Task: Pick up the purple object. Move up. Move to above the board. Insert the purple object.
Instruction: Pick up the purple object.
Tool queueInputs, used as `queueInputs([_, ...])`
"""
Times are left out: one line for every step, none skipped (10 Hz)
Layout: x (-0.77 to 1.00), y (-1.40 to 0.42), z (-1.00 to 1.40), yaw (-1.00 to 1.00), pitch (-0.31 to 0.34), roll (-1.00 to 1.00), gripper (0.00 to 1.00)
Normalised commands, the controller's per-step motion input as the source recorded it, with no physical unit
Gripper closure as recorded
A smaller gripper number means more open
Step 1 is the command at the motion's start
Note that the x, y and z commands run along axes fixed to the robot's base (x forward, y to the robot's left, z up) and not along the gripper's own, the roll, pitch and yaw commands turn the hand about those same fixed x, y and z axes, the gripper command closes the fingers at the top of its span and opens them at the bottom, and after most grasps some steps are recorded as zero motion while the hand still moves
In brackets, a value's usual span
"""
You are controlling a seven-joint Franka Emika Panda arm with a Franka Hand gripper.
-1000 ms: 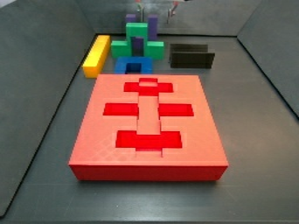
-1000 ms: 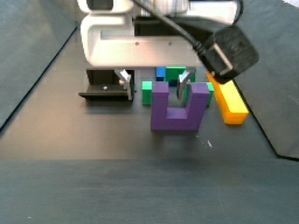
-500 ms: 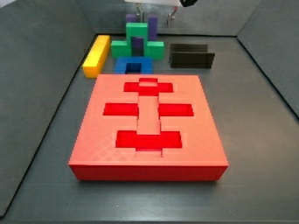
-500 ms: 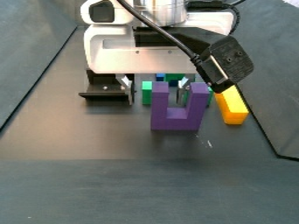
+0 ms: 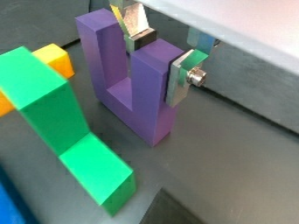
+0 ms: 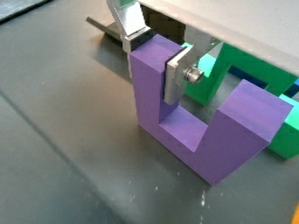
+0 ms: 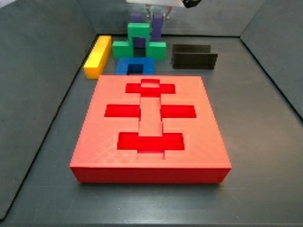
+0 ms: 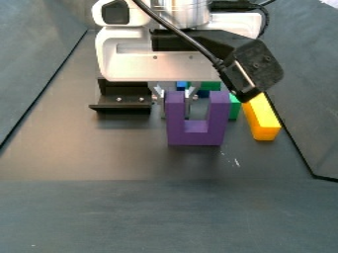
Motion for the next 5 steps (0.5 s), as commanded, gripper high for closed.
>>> queueInputs([0.00, 0.00, 0.00, 0.00, 0.000, 0.00, 1.00])
queueInputs([0.00, 0.00, 0.00, 0.00, 0.000, 0.00, 1.00])
queueInputs([0.00, 0.00, 0.00, 0.00, 0.000, 0.00, 1.00])
queueInputs([0.00, 0.00, 0.00, 0.00, 0.000, 0.00, 1.00])
queueInputs([0.00, 0.00, 0.00, 0.00, 0.000, 0.00, 1.00])
